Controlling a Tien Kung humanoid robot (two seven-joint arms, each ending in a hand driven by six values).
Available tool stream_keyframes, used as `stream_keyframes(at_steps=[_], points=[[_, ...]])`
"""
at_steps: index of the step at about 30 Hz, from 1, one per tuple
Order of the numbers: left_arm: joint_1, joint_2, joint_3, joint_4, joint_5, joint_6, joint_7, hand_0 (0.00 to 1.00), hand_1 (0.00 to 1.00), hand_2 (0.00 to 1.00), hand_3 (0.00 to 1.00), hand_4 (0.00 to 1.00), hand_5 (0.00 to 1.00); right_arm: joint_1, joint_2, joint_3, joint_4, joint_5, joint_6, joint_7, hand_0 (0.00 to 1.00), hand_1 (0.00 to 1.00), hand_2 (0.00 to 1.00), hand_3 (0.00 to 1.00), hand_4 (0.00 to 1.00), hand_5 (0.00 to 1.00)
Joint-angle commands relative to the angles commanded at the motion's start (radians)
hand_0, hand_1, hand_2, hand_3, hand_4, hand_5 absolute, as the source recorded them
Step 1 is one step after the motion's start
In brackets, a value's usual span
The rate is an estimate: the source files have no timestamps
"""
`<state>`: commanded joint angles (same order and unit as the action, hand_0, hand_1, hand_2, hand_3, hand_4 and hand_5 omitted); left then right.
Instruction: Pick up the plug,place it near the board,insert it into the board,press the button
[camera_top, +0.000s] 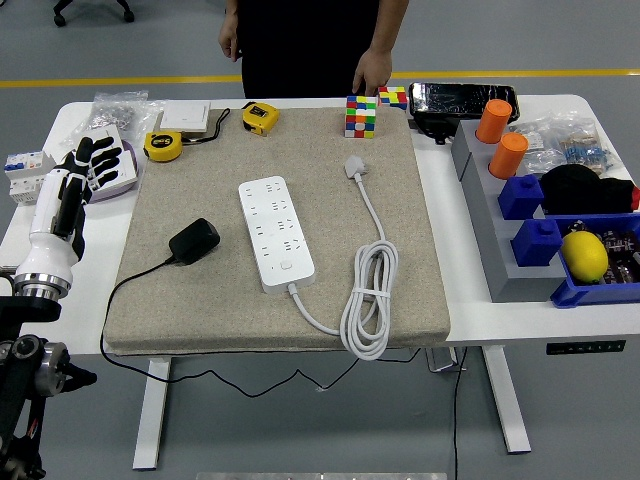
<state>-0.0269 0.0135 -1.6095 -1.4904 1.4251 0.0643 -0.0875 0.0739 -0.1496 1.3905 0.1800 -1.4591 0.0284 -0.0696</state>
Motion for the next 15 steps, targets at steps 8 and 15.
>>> stream_keyframes(at_steps=[8, 15], points=[[-0.003, -0.001, 0.000, -0.002, 0.007, -0.006, 0.002, 0.767, 0.813, 0.782, 0.760, 0.998, 0.970, 0.000, 0.003, 0.002, 0.000, -0.003, 0.001, -0.002, 0.851, 0.814, 0.814, 0.853, 0.998, 0.916], [0.004, 0.002, 0.004, -0.007, 0.018, -0.009, 0.004, 0.768, 0.815, 0.782, 0.760, 0.998, 0.963, -0.005, 0.006, 0.007, 0.000, -0.006, 0.001, -0.005, 0.851, 0.813, 0.814, 0.852, 0.998, 0.917]])
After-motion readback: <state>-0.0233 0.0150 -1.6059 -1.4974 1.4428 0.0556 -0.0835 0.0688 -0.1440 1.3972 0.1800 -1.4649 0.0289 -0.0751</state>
